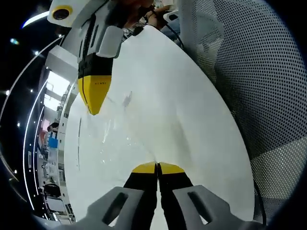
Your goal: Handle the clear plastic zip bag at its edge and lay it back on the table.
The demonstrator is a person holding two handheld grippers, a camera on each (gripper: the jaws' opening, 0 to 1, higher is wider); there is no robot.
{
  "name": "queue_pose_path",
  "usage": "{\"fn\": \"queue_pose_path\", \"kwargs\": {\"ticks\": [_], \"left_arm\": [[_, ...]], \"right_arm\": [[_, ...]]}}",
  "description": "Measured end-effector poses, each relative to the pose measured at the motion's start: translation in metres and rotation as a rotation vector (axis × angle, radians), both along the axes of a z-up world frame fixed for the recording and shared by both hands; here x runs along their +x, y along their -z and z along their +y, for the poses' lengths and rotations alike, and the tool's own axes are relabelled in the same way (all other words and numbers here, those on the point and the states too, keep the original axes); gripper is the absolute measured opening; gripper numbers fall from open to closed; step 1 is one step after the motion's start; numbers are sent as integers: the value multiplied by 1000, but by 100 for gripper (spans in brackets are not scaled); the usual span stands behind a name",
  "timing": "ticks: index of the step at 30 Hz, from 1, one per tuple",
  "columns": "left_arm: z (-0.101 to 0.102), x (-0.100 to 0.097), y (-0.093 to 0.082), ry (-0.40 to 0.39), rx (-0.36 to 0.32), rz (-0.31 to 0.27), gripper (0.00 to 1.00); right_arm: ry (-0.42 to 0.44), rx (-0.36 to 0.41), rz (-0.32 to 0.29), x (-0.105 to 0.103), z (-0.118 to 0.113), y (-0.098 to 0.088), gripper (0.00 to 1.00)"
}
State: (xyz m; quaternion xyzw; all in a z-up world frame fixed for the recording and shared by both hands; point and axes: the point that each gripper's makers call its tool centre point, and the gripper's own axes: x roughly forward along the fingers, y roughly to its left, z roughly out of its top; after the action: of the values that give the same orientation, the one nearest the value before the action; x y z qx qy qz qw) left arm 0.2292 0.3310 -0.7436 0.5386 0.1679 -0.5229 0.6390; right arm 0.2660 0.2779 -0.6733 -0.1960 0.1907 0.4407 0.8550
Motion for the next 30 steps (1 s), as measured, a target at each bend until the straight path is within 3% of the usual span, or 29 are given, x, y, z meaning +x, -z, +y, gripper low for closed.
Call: {"fn": "queue_pose_path", "kwargs": {"ticks": [8, 10, 11, 21, 25, 30], "left_arm": [[-3, 8, -8, -14, -20, -23, 0], [-10, 6, -12, -30, -87, 10, 0], [-15, 3, -15, -43, -142, 62, 0], [-22, 10, -40, -121, -308, 129, 3], [-25, 12, -50, -207, -427, 184, 4], [-20, 15, -56, -268, -485, 203, 2]], "right_arm": [[10, -17, 8, -3, 2, 6, 0], [8, -28, 3, -3, 2, 8, 0], [7, -36, 0, -3, 2, 9, 0], [-25, -122, -37, 1, 7, 25, 0], [-67, -177, -69, 1, 9, 33, 0], [-112, -243, -83, -3, 8, 47, 0]]}}
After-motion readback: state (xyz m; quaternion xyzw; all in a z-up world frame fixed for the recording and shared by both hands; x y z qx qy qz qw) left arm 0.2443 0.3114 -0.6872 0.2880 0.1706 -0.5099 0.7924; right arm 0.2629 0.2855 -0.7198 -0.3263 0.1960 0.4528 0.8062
